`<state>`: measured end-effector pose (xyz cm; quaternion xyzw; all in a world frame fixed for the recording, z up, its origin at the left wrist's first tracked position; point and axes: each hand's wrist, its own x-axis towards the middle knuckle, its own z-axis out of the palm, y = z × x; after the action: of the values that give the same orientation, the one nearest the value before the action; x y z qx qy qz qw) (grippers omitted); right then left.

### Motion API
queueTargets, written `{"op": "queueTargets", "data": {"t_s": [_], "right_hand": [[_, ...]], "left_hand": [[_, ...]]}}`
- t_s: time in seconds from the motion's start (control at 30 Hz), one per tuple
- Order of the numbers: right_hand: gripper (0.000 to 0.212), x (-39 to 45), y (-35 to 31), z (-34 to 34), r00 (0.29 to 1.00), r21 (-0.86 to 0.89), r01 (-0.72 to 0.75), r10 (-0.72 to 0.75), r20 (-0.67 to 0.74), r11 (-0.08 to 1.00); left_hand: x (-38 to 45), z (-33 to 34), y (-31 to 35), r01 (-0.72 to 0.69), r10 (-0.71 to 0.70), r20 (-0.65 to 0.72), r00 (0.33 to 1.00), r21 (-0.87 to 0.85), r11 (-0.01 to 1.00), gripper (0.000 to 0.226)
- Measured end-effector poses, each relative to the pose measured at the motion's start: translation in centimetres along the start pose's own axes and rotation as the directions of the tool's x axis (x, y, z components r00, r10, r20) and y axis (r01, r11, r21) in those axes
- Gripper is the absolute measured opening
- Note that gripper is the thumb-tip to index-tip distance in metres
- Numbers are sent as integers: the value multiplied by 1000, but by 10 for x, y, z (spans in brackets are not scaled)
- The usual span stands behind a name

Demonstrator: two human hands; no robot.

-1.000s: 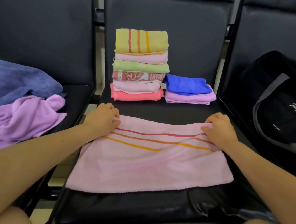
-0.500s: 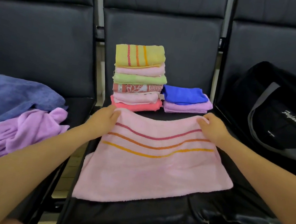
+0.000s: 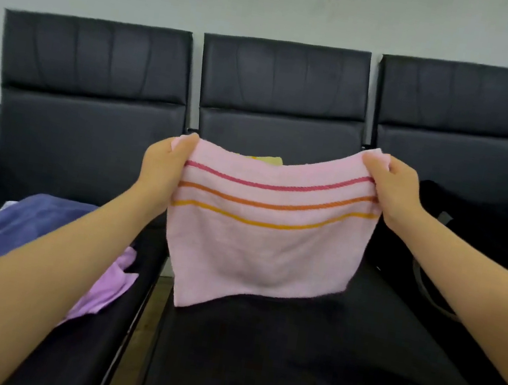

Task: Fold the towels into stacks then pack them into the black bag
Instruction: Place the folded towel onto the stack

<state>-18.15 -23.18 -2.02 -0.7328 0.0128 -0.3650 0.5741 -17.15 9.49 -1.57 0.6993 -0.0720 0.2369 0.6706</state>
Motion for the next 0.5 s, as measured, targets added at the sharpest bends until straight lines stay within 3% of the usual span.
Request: {"op": "queueTargets", "data": {"t_s": [0.13,0.23,0.37,0.5], "right_hand": [[37,-4,-18,-1,997,-7,-64,64,52,998],[23,-6,-20,-6,935,201,-328,287,206,923],[16,-7,-3,-16,796,300,-581,453,402,756],[21,-19,49,-17,701,245,-703,592,398,668]], "left_hand": [[-1,-4,13,194,-183,72,981,-218,956,26],[-4,-9,16,341,-300,175,938,-311,887,24],[-2,-20,3,456,-412,241,879,-168,874,27],[-19,-11,-38,548,-516,231,825,-101,830,23]]}}
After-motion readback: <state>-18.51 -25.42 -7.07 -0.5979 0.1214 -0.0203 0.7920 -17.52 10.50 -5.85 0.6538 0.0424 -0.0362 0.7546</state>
